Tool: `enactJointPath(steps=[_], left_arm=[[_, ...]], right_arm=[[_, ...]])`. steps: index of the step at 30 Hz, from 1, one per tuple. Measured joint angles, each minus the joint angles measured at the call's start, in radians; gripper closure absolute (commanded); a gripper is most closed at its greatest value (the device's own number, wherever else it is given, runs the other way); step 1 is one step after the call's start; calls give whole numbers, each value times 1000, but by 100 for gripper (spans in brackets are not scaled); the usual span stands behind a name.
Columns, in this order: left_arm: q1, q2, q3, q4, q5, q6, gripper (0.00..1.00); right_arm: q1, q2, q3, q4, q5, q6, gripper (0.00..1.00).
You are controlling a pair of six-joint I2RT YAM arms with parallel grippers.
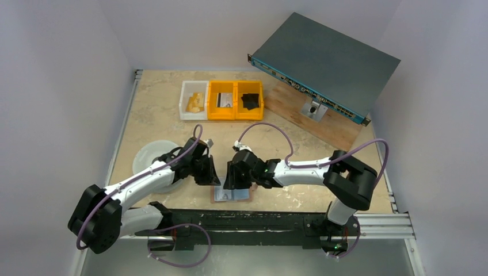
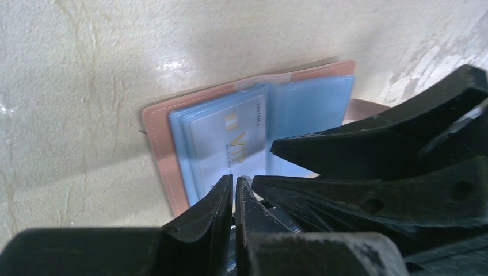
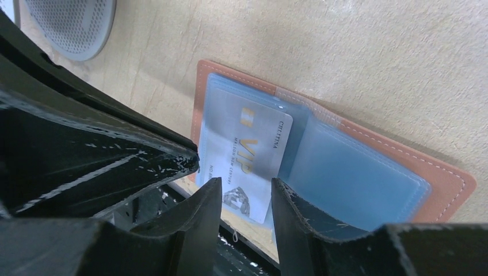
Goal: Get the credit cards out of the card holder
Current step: Remove the credit card from the card holder.
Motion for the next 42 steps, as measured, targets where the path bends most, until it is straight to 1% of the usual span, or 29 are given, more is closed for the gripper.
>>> enactJointPath(steps=[17, 33, 38, 42], left_arm=[[0, 80, -29, 24, -27, 3, 98], [-23, 140, -32, 113, 11, -30, 100], [-27, 145, -32, 122, 10, -56, 100], [-29, 154, -32, 132, 11, -70, 100]], right_arm=[[-42, 31, -69, 134, -61, 29, 63], [-73, 33, -122, 236, -131, 48, 62], [-100, 23, -180, 327, -166, 58, 62], [-149, 7, -275, 459, -238, 85, 62]])
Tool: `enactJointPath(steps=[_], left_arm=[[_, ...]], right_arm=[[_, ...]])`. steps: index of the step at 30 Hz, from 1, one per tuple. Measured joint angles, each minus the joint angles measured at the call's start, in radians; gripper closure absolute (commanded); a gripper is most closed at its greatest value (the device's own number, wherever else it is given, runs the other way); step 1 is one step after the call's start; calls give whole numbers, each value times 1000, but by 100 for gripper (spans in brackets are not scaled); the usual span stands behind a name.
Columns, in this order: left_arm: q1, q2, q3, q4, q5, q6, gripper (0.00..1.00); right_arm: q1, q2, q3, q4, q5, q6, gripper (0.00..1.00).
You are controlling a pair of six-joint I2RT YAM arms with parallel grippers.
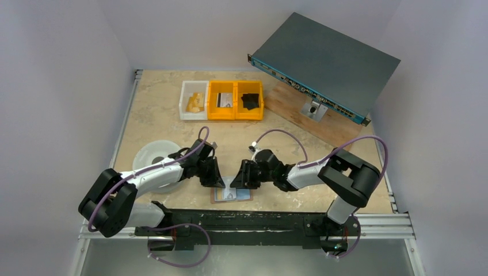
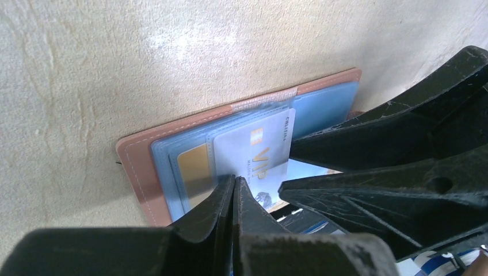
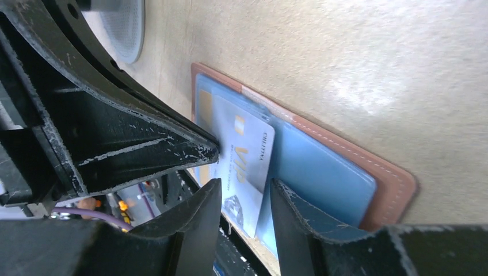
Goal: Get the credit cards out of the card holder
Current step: Remove the credit card from the card holder.
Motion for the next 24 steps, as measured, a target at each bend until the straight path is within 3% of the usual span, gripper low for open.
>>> enactJointPath(steps=[16, 24], left_arm=[[0, 11, -2, 18, 5, -18, 100], [0, 9, -7, 27, 6, -19, 100]], right_arm=[[-66, 133, -137, 419, -169, 158, 73], [-77, 154, -167, 470, -175, 189, 90]])
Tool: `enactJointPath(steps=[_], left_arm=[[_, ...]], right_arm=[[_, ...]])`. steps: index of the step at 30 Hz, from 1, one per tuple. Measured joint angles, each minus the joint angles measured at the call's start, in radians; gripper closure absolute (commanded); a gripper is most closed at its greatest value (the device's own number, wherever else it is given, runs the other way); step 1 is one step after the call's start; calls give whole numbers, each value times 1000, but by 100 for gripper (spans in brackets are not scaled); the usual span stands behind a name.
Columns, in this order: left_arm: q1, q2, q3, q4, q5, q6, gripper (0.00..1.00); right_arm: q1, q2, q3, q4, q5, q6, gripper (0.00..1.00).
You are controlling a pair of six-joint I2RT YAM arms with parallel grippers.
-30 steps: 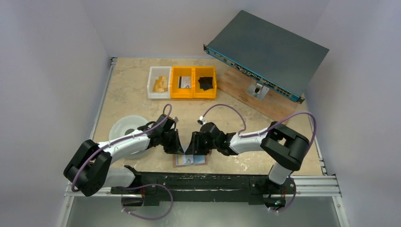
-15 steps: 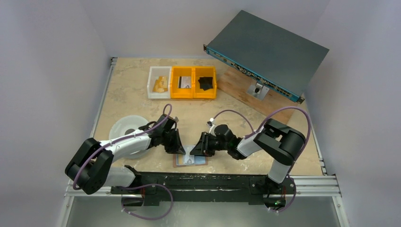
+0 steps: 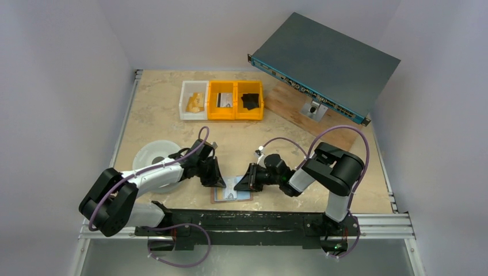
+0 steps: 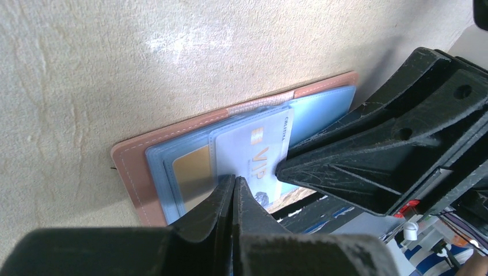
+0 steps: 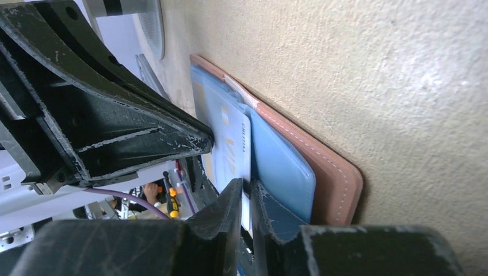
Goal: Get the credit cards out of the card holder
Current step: Remove the credit card from the card holder.
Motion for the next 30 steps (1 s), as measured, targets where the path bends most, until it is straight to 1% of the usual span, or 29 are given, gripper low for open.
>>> enactJointPath(steps=[3, 11, 17, 26, 30], left_arm=[[0, -2, -2, 0, 0, 0, 100], [-1, -15, -2, -11, -17, 1, 100], [-1, -35, -2, -45, -48, 4, 100], [-1, -35, -2, -46, -52, 5, 100], [-1, -35, -2, -47, -54, 5, 100]], right_arm=[[-4, 13, -6, 20, -2, 7, 95], [-8, 21, -14, 47, -8, 19, 100], [-12, 21, -19, 56, -8, 24, 100], [-12, 20, -23, 60, -3, 25, 100], [-14, 6, -29, 48, 3, 24, 96]])
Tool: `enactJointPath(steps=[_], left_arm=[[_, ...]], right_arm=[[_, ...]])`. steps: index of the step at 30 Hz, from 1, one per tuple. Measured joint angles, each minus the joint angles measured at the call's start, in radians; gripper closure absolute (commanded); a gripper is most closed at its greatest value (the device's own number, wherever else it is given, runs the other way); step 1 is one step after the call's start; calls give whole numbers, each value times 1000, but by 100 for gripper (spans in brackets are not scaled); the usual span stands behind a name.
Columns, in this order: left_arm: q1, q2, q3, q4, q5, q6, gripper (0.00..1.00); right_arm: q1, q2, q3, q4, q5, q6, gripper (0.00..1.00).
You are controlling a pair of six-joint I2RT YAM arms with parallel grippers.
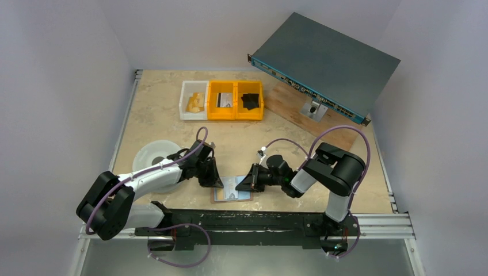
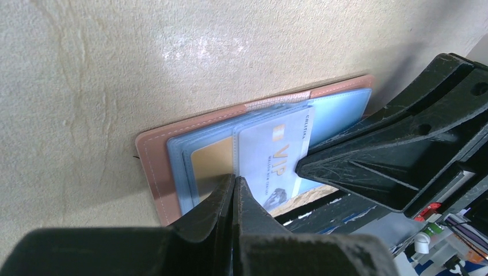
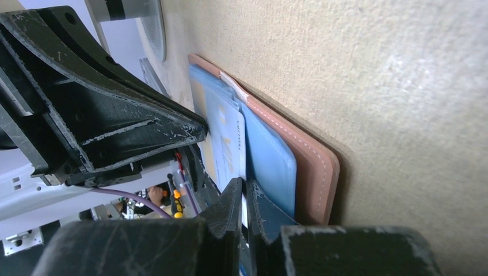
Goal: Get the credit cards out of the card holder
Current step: Remove the credit card from the card holder.
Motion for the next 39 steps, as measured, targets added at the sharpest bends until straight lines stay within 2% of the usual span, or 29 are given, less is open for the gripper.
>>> enactJointPath(steps=[5, 8, 15, 22, 29, 39], left_arm=[[0, 1, 0, 0, 0, 0, 100], [0, 1, 0, 0, 0, 0, 100], [0, 6, 3, -1, 1, 3, 100], [0, 15, 11, -7, 6, 4, 100], [0, 22, 17, -13, 7, 4, 100], [0, 24, 18, -16, 7, 3, 100]], right_arm=[[-11, -20, -19, -16, 0, -3, 92], [-13, -21, -20, -14, -1, -3, 85], [-14, -21, -18, -1, -12, -4, 79], [-16, -13, -7, -5, -11, -7, 86], [-16, 7, 5, -5, -12, -7, 100], [-18, -40, -17, -39, 6, -17, 100]])
